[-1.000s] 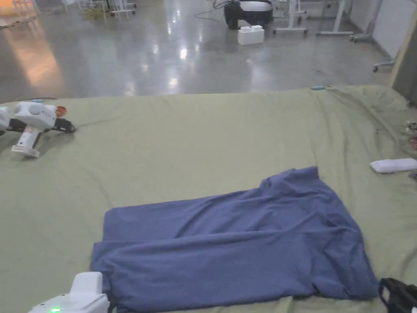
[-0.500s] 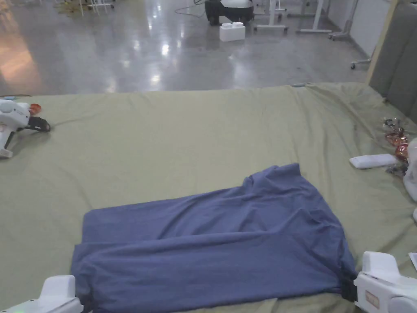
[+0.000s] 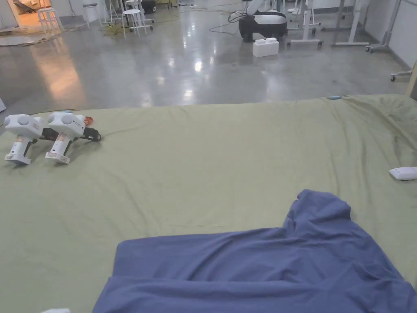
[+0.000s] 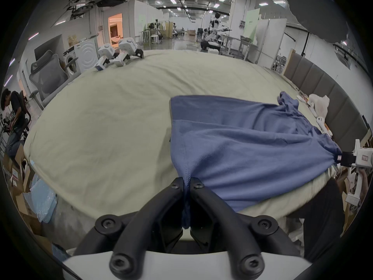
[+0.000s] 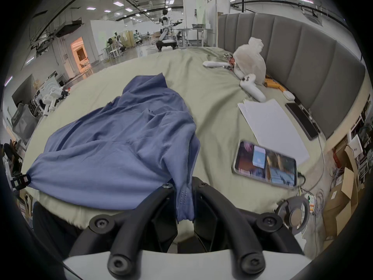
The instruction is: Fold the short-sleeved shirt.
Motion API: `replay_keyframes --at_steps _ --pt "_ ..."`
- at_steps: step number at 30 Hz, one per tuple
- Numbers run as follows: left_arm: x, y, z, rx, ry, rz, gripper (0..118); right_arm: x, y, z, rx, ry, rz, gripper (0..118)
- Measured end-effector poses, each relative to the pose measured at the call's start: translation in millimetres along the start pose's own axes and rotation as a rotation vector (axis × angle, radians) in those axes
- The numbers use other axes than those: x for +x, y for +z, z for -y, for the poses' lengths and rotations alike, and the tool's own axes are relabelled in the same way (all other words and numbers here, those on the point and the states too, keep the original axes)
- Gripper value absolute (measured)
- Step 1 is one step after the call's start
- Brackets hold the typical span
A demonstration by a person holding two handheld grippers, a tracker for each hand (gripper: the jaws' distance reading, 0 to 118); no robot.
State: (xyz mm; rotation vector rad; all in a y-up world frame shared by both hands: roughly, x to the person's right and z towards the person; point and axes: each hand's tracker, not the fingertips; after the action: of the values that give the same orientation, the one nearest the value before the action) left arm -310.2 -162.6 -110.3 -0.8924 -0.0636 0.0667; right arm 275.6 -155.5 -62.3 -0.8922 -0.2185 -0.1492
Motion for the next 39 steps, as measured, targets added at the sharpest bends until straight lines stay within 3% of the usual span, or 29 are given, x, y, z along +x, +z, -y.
replay_keyframes --at_steps 3,4,5,6,7,8,9,10,11,15,21,24,27,28,30,35,39 --pt "-0.1 -2.8 14.4 -0.026 -0.009 -0.001 0 0.7 -5.3 13.4 -0.021 0.015 0.0 8" --pt "1.6 -5.3 16.2 -0.026 0.008 0.008 8 -0.2 -8.1 15.1 -0.024 0.019 0.005 12" --pt "1.9 -6.8 17.3 -0.024 0.021 0.012 18 -1.0 -10.5 16.1 -0.029 0.024 0.004 27" --pt "2.4 -7.4 17.4 -0.024 0.027 0.008 23 -2.3 -14.6 14.9 -0.055 0.035 0.009 27" --pt "3.5 -6.3 17.0 -0.029 0.019 -0.005 23 -3.1 -15.9 14.4 -0.088 0.065 0.038 36" --pt "2.4 -5.5 15.8 -0.02 -0.001 -0.04 43 -2.4 -14.4 15.0 -0.075 0.084 0.055 61" --pt "2.5 -1.1 14.1 0.002 -0.011 -0.06 66 -1.3 -10.4 15.3 -0.056 0.092 0.05 78" --pt "3.1 8.4 9.6 0.041 -0.016 -0.07 80 0.0 -2.8 12.1 -0.019 0.1 0.039 79" --pt "3.6 20.1 4.1 0.106 0.002 -0.047 82 0.3 3.7 8.7 0.014 0.106 0.022 79" --pt "22.9 74.1 -17.5 0.406 0.022 0.039 81 -6.5 37.9 -10.4 0.182 0.102 -0.075 79" --pt "79.3 157.5 -37.4 0.73 -0.164 0.028 79 -40.2 103.4 -33.6 0.481 0.162 -0.156 78" --pt "97.2 181.2 -39.5 0.81 -0.222 0.053 59 -57.8 130.5 -37.2 0.603 0.223 -0.191 67" --pt "111.2 199.3 -38.8 0.851 -0.261 0.06 22 -70.3 150.3 -37.8 0.697 0.264 -0.224 34" --pt "115.7 201.9 -38.9 0.859 -0.269 0.055 13 -74.0 155.4 -37.9 0.714 0.267 -0.238 17" --pt "120.5 208.6 -37.2 0.87 -0.271 0.058 0 -79.2 158.5 -39.0 0.719 0.275 -0.248 2" --pt "118.3 209.3 -42.1 0.83 -0.224 0.077 0 -84.9 153.4 -37.4 0.729 0.276 -0.259 0" --pt "97.9 198.9 -58.7 0.733 -0.096 0.127 0 -83.6 143.1 -41.1 0.72 0.238 -0.275 0"
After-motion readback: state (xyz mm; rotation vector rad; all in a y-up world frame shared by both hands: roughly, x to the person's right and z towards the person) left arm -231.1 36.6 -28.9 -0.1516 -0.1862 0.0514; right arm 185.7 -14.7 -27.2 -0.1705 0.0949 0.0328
